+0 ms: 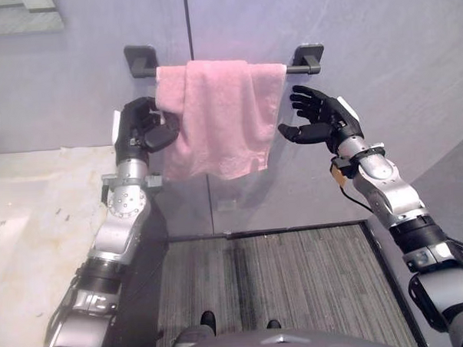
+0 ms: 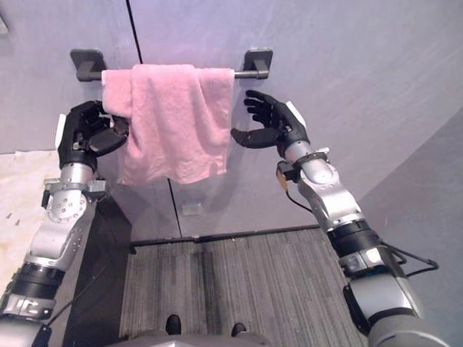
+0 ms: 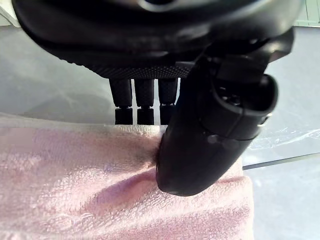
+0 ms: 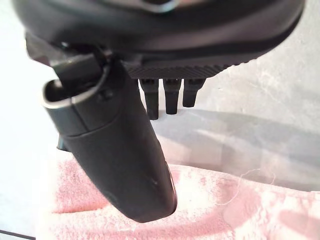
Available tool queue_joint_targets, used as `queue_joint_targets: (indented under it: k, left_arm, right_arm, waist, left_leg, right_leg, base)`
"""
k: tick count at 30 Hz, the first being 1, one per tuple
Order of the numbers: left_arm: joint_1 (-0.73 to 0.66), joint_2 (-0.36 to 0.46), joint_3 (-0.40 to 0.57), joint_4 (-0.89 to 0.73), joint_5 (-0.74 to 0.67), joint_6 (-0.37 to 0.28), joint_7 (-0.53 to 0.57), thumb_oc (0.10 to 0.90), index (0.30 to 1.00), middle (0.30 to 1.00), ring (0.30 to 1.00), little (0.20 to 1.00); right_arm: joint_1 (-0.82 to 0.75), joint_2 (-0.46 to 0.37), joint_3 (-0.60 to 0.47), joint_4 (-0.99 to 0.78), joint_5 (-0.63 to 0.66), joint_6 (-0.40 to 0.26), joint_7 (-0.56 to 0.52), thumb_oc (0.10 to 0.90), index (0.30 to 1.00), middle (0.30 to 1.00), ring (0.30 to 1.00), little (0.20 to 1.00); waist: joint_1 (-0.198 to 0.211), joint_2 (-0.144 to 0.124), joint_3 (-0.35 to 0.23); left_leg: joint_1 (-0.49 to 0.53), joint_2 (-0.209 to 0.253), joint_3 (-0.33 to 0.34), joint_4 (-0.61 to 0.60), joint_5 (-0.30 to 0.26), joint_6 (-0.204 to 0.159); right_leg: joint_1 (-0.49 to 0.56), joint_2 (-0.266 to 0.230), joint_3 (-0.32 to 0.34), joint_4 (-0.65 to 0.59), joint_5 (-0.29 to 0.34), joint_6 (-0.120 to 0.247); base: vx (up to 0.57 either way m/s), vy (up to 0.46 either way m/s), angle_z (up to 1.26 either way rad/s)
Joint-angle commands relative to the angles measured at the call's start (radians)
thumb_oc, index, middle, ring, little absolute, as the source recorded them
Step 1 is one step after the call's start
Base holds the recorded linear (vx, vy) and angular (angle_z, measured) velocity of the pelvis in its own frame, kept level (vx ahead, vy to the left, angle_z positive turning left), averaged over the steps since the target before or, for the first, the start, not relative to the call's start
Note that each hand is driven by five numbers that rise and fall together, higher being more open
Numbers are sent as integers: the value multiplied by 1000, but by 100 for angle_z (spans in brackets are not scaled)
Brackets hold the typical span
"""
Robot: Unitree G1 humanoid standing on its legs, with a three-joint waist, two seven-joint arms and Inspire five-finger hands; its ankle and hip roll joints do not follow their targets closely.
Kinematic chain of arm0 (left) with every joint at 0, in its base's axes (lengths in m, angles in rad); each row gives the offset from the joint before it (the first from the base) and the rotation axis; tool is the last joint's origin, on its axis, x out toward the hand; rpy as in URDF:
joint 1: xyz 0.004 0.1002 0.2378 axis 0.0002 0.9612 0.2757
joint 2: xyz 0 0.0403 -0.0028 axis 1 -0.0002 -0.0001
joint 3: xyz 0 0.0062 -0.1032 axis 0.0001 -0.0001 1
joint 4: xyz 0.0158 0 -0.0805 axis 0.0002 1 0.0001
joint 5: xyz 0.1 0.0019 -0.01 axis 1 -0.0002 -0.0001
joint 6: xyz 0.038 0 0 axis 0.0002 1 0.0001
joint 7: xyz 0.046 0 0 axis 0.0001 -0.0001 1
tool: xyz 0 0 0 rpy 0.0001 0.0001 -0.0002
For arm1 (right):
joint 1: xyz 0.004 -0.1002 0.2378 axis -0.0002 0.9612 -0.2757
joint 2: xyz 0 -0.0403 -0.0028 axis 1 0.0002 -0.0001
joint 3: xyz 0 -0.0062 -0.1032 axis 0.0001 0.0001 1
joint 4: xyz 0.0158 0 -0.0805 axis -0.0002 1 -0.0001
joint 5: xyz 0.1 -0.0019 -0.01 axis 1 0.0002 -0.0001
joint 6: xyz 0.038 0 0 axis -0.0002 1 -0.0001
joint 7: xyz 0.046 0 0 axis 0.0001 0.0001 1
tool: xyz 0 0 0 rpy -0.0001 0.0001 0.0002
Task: Organize the bathroom.
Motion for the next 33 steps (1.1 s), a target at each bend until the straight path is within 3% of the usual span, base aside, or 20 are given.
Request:
queue_joint_targets:
  k: [1,22,25,26,29,30,32,33]
  left_arm:
    - [-8,60,-18,-53,19,-38,-2,400,300,300,300,300]
    - [-21,35,-56,-56,21,-33,7,400,300,300,300,300]
    - [-18,28,-59,-53,21,-37,6,400,300,300,300,300]
    - [-20,28,-60,-55,19,-34,6,400,300,300,300,300]
    - [-22,27,-65,-49,20,-38,5,400,300,300,300,300]
    - [-23,25,-66,-52,19,-34,7,400,300,300,300,300]
    - [-27,27,-67,-52,17,-31,10,400,300,300,300,300]
    - [-29,27,-68,-51,15,-30,12,400,300,300,300,300]
  right_arm:
    - [-224,-51,-2,-52,51,-115,-15,800,900,900,900,900]
    - [-324,-36,37,-45,113,-73,6,800,900,900,900,900]
    - [-337,-33,40,-42,133,-70,3,673,709,709,709,709]
    - [-343,-28,39,-44,134,-65,-3,576,564,564,564,564]
    - [-355,-25,42,-37,136,-66,-8,536,505,505,505,505]
    - [-356,-18,40,-37,153,-65,-15,430,345,345,345,345]
    - [-357,-13,40,-40,161,-62,-25,499,448,448,448,448]
    - [-360,-12,40,-38,162,-60,-26,499,448,448,448,448]
  waist:
    - [64,-39,-81]
    - [79,-46,-80]
    - [80,-47,-81]
    - [81,-47,-81]
    - [83,-47,-81]
    - [83,-47,-79]
    - [83,-46,-79]
    - [83,-46,-79]
  left_leg:
    - [57,-44,8,-1,-88,26]
    - [63,-46,-1,-1,-88,25]
    - [65,-47,-1,-1,-88,25]
    - [65,-47,-1,-1,-87,26]
    - [66,-47,0,-1,-87,27]
    - [66,-47,0,-1,-88,27]
    - [67,-47,0,-1,-88,27]
    - [67,-47,-1,-1,-88,27]
  right_leg:
    - [-1,11,-30,-1,-4,-9]
    - [8,14,-37,-1,-8,-13]
    - [8,14,-36,-1,-9,-14]
    - [8,14,-36,-1,-9,-15]
    - [9,14,-35,-1,-8,-14]
    - [9,13,-34,-1,-8,-14]
    - [10,14,-34,-1,-8,-14]
    - [10,14,-34,-1,-8,-14]
  base:
    - [0,0,0]
    - [0,0,0]
    - [0,0,0]
    - [0,0,0]
    - [0,0,0]
    - [0,0,0]
    - [-12,-3,5]
    - [-10,3,4]
